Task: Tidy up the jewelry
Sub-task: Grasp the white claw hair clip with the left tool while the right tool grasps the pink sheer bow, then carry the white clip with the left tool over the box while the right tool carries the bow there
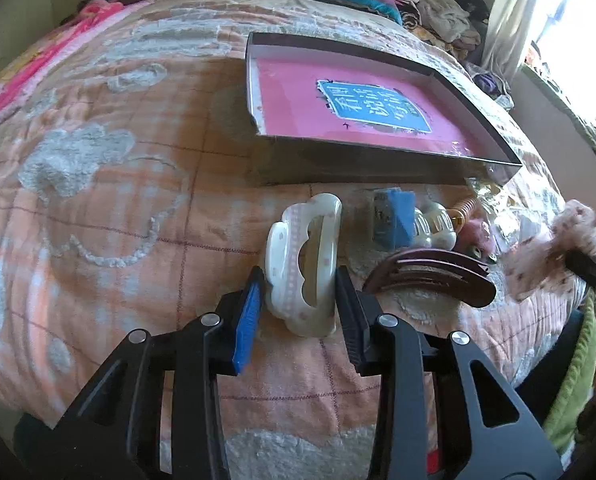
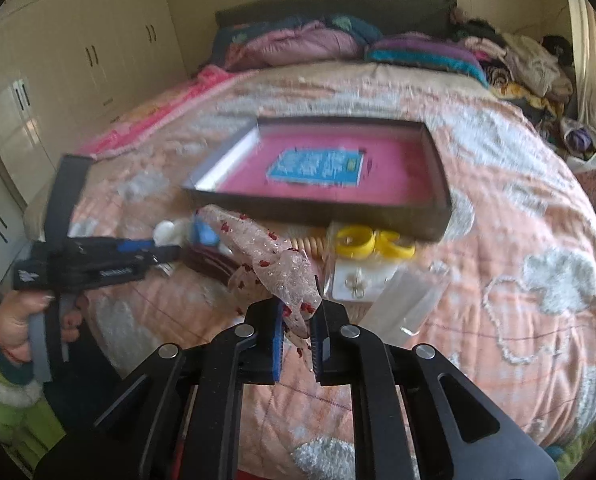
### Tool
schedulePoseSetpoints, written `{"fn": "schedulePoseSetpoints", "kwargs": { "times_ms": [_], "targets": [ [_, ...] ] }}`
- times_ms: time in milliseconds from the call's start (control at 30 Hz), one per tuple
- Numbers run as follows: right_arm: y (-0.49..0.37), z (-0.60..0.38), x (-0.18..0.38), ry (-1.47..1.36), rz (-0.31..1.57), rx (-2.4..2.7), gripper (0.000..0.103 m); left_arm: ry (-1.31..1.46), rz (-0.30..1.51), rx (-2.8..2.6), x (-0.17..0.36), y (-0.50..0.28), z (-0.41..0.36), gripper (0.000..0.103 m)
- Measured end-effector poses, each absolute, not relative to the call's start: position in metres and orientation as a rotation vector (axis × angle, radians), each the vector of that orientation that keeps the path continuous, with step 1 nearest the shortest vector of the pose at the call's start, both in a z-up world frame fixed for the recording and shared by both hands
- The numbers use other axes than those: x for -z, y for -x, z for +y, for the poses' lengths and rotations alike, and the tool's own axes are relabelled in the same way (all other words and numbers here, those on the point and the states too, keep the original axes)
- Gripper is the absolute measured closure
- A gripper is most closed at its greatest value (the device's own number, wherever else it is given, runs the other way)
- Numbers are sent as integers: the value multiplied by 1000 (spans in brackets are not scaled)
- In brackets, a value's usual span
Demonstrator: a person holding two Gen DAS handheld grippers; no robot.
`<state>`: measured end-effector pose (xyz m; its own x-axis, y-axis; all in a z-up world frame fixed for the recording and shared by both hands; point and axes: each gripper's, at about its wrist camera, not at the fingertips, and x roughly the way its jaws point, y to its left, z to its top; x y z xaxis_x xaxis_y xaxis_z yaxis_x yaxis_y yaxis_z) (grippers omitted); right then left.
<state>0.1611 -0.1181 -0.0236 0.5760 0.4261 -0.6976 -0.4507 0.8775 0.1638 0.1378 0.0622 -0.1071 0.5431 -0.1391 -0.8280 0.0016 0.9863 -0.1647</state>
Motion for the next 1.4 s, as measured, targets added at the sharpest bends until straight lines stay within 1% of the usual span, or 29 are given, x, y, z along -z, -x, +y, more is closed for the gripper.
{"fn": "schedulePoseSetpoints", "kwargs": {
  "times_ms": [200,367,833,1067,1400],
  "targets": [
    [-151,-126,10,30,787,-487,93,98,967,49,101,-131,64,75],
    [-142,-128,0,24,766,-470,93,129,955,34,91,-124,76,75],
    [-109,-142,-43,-42,662,-486,93,130,854,4,30,-88,92,75],
    [-111,-147,-66,-46,599,-480,93,100,794,25,0,-104,80,75],
    [-131,-179,-106,-79,511,-412,93,62,721,90,-41,-155,43,75]
  ]
}}
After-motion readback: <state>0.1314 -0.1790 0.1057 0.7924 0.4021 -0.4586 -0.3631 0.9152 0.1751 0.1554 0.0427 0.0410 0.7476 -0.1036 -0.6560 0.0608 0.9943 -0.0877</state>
